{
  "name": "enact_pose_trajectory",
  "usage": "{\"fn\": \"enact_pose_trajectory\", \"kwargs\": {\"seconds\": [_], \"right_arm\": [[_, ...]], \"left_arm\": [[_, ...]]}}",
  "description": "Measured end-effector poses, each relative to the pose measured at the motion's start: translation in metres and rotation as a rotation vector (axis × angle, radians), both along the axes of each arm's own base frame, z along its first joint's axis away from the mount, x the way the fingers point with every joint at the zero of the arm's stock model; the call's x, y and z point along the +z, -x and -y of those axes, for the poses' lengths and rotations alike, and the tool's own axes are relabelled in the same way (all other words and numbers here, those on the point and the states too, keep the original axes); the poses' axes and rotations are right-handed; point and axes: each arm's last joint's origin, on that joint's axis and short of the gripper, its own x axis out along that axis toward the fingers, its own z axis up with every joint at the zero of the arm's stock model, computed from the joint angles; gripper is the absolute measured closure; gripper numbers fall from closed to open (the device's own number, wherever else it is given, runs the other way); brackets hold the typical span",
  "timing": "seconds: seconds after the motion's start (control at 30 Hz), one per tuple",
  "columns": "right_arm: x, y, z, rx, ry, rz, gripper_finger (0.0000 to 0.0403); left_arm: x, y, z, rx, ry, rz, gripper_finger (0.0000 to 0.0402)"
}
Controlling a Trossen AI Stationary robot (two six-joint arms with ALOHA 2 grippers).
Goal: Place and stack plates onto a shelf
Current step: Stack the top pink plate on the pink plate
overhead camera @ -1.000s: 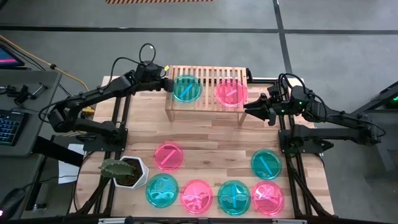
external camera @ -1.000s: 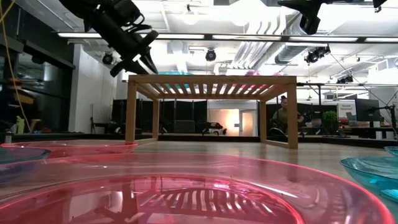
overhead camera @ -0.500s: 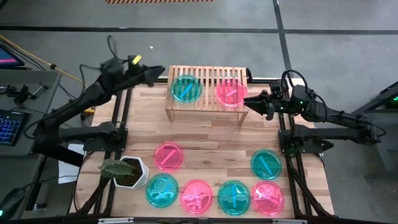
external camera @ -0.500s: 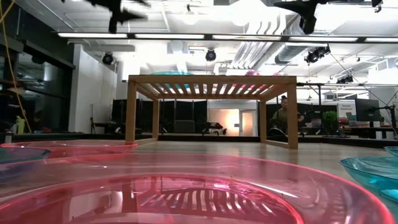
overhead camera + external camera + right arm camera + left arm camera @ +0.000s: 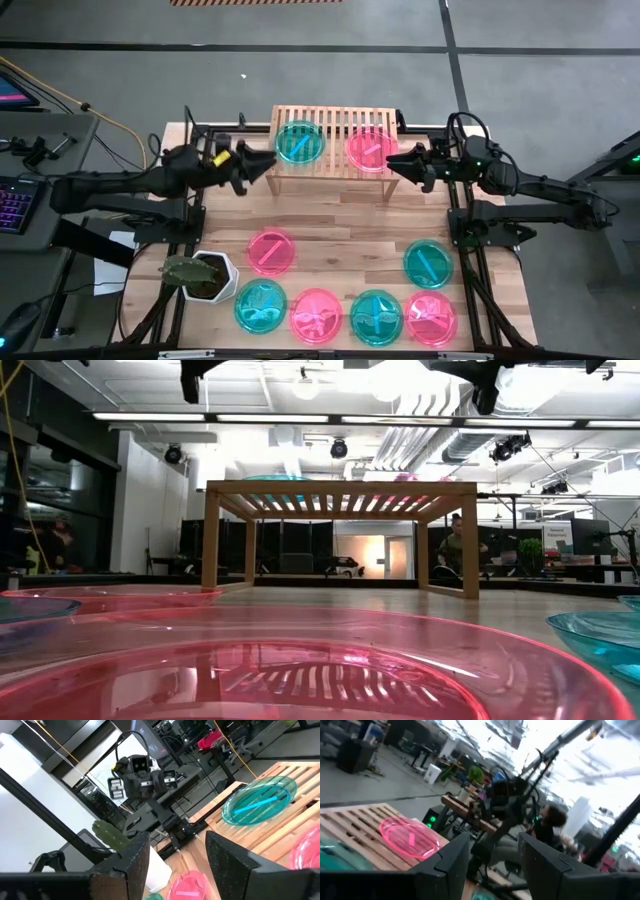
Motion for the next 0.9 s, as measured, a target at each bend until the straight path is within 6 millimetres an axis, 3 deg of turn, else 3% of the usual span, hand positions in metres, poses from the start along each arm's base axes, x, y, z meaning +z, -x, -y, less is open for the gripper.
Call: {"fn": "enact_pose_trajectory", "kwargs": {"seconds": [0.17, 0.5, 0.6, 0.7, 0.9], "right_arm": [[0.001, 0.001, 0.0, 0.001, 0.002, 0.007, 0.0226], [0.001, 0.001, 0.0, -0.012, -0.004, 0.013, 0.0226], [0.001, 0.001, 0.0, -0.012, -0.004, 0.013, 0.0226], [0.001, 0.001, 0.0, -0.012, -0.004, 0.013, 0.0226], [0.0, -0.001, 0.001, -0.012, -0.007, 0.003, 0.0226]], "left_arm": [[0.0, -0.004, 0.007, -0.059, -0.033, -0.003, 0.0245], [-0.003, -0.009, 0.009, -0.139, 0.132, -0.015, 0.0245], [0.001, -0.018, 0.011, -0.189, 0.149, -0.158, 0.0245], [-0.004, -0.029, 0.015, -0.2, 0.173, -0.423, 0.0245], [-0.043, -0.041, 0.028, -0.18, 0.336, -0.93, 0.0245]]}}
